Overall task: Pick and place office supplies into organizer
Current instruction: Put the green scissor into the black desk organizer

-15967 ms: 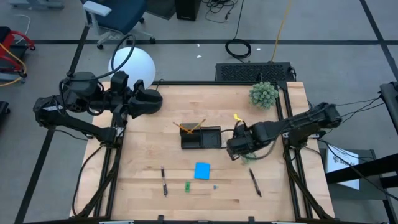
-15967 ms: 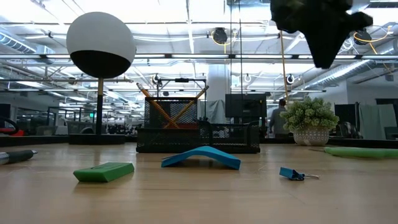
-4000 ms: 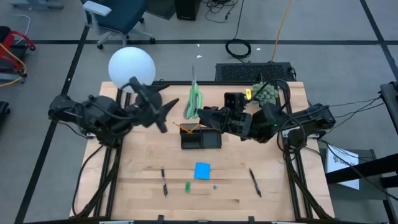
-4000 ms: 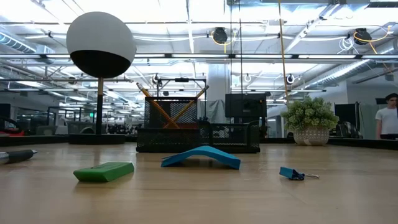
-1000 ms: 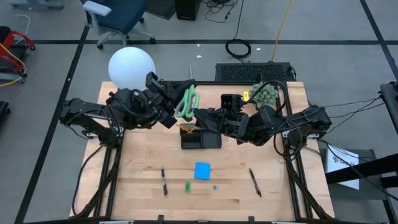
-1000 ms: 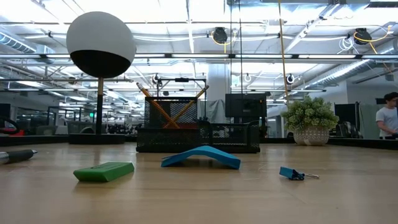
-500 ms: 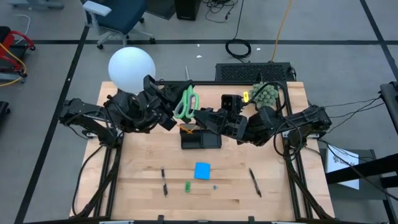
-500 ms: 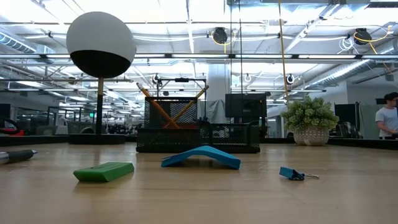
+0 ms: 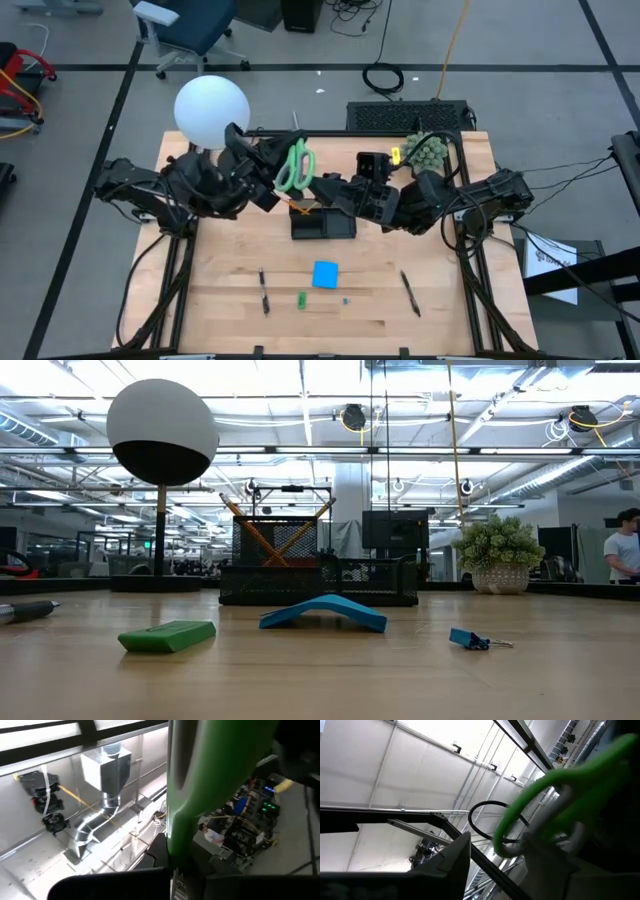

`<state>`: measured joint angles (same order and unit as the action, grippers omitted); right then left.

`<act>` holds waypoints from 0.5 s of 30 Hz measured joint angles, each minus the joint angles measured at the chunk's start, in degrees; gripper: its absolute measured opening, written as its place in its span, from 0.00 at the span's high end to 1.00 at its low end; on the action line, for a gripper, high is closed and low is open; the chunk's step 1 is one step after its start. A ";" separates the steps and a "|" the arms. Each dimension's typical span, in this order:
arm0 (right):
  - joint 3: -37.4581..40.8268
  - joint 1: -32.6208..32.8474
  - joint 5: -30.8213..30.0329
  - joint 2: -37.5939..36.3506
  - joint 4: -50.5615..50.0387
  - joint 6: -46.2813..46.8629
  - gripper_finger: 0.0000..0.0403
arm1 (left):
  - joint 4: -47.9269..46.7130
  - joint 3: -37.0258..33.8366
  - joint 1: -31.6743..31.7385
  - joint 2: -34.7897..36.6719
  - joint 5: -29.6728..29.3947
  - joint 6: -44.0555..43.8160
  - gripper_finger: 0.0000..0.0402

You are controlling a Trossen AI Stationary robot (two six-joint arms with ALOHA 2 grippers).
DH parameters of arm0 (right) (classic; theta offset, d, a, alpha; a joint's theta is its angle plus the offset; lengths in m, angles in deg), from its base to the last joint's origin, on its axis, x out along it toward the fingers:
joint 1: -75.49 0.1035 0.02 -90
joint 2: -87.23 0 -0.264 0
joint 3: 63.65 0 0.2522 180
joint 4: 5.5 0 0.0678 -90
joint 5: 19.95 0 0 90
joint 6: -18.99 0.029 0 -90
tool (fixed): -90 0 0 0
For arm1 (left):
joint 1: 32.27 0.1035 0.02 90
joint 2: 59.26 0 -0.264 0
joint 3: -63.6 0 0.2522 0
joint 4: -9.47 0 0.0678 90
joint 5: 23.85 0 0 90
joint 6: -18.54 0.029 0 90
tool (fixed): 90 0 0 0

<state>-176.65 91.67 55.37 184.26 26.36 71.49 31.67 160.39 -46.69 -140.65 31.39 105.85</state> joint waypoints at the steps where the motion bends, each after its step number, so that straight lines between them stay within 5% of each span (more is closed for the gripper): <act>1: 0.00 0.00 -0.07 0.00 -0.18 -0.13 0.56 | 0.66 0.00 -0.13 0.11 -0.16 0.06 0.98; 10: 0.04 0.00 -0.03 0.09 -3.08 -2.50 0.53 | 1.52 0.00 -2.83 1.07 -4.57 4.09 0.98; 15: 0.07 0.00 -0.03 -0.55 -13.10 -2.39 0.53 | 1.89 3.22 -5.08 1.68 -6.97 -0.81 0.97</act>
<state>-176.58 91.67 55.33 183.71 13.26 69.10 33.56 163.61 -51.77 -138.96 24.43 105.04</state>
